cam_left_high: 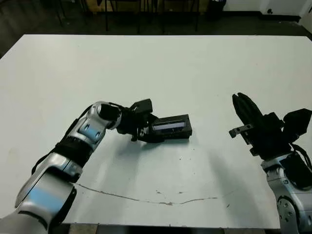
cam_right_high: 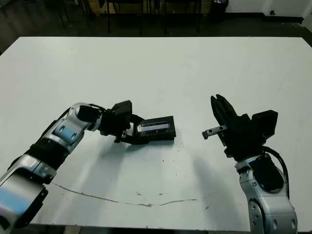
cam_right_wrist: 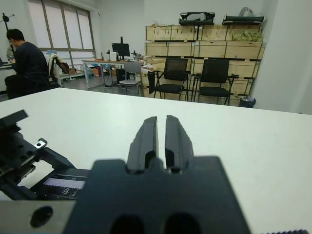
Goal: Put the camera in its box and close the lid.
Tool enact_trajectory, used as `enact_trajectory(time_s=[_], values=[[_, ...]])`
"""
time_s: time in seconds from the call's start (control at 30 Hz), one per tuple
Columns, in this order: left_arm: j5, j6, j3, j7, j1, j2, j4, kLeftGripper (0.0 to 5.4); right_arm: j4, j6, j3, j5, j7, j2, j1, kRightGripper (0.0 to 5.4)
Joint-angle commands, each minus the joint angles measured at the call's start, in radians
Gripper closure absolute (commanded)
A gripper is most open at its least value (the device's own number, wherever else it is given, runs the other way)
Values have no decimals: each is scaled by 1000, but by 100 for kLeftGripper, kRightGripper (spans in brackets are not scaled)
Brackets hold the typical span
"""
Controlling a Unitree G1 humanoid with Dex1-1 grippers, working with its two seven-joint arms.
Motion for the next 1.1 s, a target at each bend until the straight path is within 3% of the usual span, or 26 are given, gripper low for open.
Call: enact_trajectory(time_s=[0.03,0.37,0.77,1.1], values=[[30,10,-29,-21,17,-75,152,264,-2,23,-1,4,-7,-9,10,540],[112,47,-70,-79,-121,-140,314,264,-5,10,6,-2,-4,-6,16,540],[197,-6,-168,-152,-119,-114,200,264,-34,36,7,3,-19,-10,27,540],[224,-88,-191,-173,-87,-40,197,91,-45,38,7,10,-22,-9,33,540]])
